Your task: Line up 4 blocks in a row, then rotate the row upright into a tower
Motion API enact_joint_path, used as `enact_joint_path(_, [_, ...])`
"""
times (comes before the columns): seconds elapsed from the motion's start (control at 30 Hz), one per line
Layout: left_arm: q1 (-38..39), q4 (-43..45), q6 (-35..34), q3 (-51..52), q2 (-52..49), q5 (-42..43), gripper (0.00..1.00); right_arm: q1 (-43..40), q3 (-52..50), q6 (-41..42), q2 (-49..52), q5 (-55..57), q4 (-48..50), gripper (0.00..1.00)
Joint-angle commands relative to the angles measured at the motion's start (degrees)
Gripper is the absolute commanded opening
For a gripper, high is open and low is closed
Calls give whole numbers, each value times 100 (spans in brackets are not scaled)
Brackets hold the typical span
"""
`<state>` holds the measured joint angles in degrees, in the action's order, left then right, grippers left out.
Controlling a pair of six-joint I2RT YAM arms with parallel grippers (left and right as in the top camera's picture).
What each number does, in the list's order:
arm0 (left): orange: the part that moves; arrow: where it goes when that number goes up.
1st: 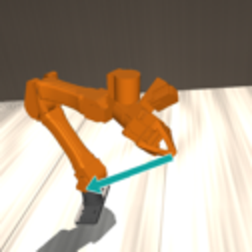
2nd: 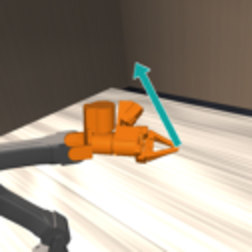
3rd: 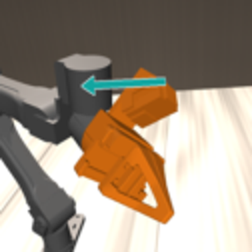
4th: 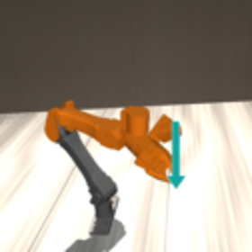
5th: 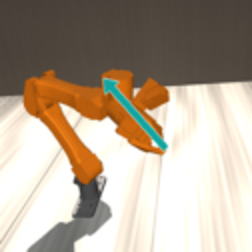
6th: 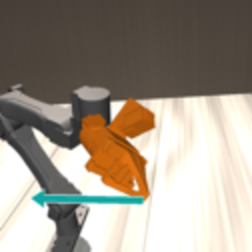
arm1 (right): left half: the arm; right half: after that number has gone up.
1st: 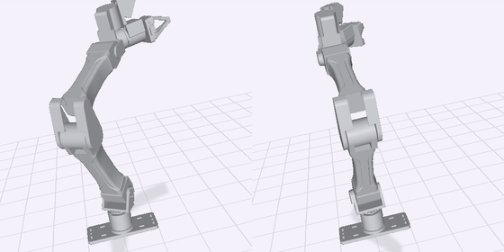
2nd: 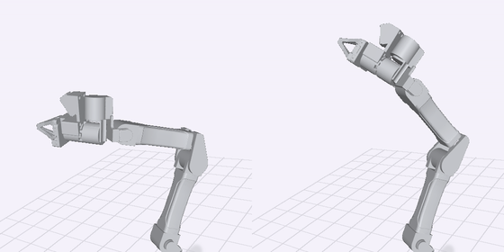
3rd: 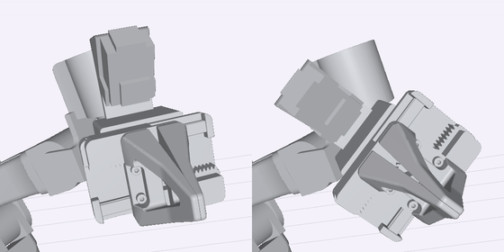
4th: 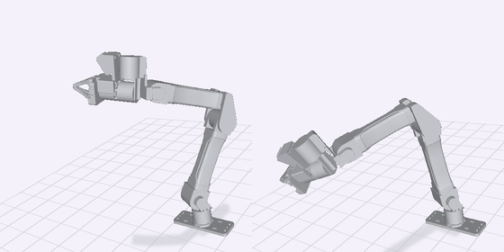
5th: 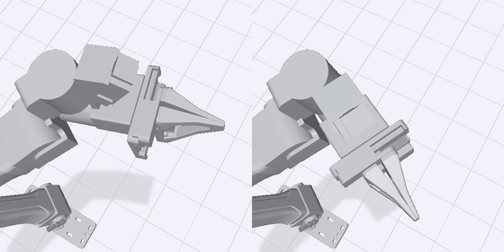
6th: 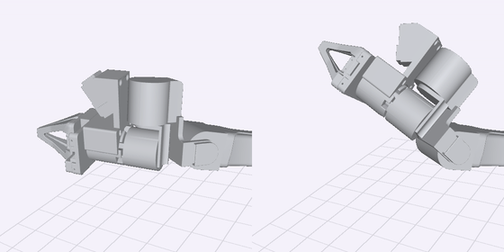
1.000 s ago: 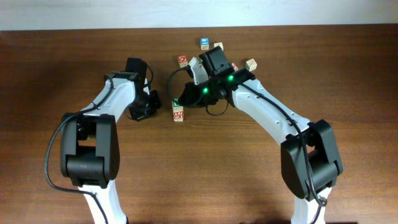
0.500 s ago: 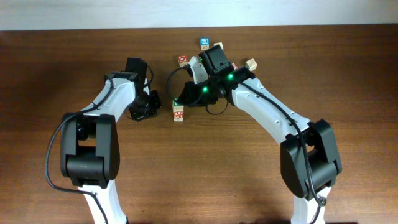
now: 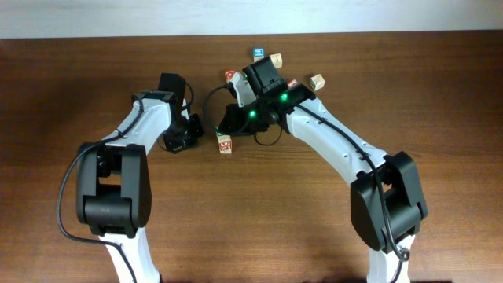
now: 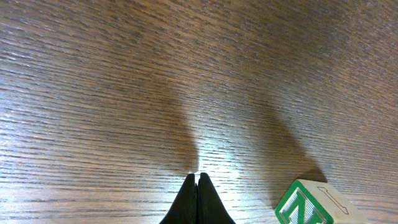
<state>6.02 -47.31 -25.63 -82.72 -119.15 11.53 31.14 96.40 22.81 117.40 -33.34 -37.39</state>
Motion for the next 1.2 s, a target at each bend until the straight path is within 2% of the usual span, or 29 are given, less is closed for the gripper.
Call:
enact_joint_path(0.0, [-31, -81, 286, -122, 68, -61, 0, -57, 769, -420, 79, 122, -616, 15])
enact_joint_path(0.1, [-28, -487, 299, -562, 566, -813, 0, -446, 2264, -968, 79, 579, -1993, 18])
enact_joint_path(0.17, [-28, -717, 634, -850, 1156, -1123, 0, -776, 3305, -1292, 79, 732, -2741, 25])
enact_joint_path(0.23, [-28, -813, 988, -960, 1668, -1224, 2, -1158, 4367, -1589, 79, 1060, -3554, 39])
enact_joint_path(0.27, [-28, -817, 1425, -960, 2116, -1222, 5, -1432, 5128, -1707, 79, 1456, -4212, 51])
enact_joint_path(0.3, [-28, -852, 1720, -960, 2415, -1222, 8, -1539, 5438, -1709, 79, 1690, -4496, 57])
enact_joint_path(0.4, [-28, -1123, 2404, -960, 3230, -1222, 15, -1801, 6754, -1707, 79, 2732, -5746, 70])
enact_joint_path(0.43, [-28, -1241, 2420, -960, 3429, -1224, 17, -1812, 7138, -1709, 68, 3049, -5998, 72])
enact_joint_path(0.5, [-28, -1574, 2417, -960, 3821, -1222, 17, -1797, 7147, -1705, -315, 3108, -5995, 77])
enact_joint_path(0.57, [-28, -1954, 2417, -960, 4127, -1224, 15, -1805, 6909, -1703, -767, 3136, -5995, 80])
enact_joint_path(0.63, [-28, -2531, 2406, -903, 4505, -1274, 3, -1805, 5783, -1600, -1731, 3705, -5995, 85])
enact_joint_path(0.73, [-28, -2662, 2393, -605, 4951, -1447, 3, -1810, 3917, -1056, -2927, 4601, -5989, 86])
enact_joint_path(0.77, [-28, -2603, 2393, -459, 5110, -1456, 16, -1810, 3169, -835, -3373, 4966, -5982, 86])
enact_joint_path(0.8, [-28, -2588, 2396, -372, 5211, -1451, 99, -1810, 2588, -833, -3724, 5108, -5930, 86])
enact_joint_path(0.97, [-28, -2717, 2396, -361, 5252, -1373, 99, -1808, 573, -802, -5195, 5202, -5449, 89])
enact_joint_path(1.03, [-28, -2717, 2396, -361, 5254, -1373, 99, -1808, 369, -365, -5523, 5154, -5517, 98])
enact_joint_path(1.1, [-28, -2717, 2396, -361, 5252, -1373, 99, -1808, 369, 46, -5676, 4612, -5687, 98])
enact_joint_path(1.17, [-28, -2717, 2396, -361, 5252, -1373, 99, -1808, 369, 66, -5718, 3932, -5687, 98])
